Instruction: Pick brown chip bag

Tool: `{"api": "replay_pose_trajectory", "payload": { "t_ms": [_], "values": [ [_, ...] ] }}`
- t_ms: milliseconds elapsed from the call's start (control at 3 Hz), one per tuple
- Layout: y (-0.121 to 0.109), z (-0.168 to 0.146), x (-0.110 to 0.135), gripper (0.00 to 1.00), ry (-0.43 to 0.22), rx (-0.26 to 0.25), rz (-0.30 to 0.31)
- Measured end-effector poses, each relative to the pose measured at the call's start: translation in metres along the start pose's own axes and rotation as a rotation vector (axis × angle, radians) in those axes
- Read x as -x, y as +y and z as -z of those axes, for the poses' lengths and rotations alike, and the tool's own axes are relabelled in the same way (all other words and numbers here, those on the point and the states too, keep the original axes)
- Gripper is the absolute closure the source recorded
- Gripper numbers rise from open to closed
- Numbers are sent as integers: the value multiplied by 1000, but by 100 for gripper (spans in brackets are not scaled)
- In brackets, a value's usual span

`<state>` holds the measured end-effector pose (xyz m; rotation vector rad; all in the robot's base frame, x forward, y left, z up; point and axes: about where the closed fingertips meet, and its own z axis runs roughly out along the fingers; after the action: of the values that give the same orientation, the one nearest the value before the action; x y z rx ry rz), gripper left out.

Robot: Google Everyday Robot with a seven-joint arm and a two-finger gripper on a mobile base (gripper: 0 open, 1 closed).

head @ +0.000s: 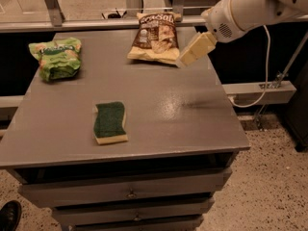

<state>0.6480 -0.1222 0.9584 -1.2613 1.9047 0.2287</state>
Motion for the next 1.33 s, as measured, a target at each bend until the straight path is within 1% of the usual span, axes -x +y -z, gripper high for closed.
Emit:
{"api": "replay_pose_trajectory", "payload": {
  "t_ms": [333, 667, 1000, 1333],
  "values": [
    [-32, -71, 28, 0, -167, -27, -147],
    [-55, -113, 41, 0, -248, -51, -248],
    [-78, -139, 45, 0, -264, -138, -311],
    [-101, -154, 38, 0, -265, -229, -363]
  ]
}}
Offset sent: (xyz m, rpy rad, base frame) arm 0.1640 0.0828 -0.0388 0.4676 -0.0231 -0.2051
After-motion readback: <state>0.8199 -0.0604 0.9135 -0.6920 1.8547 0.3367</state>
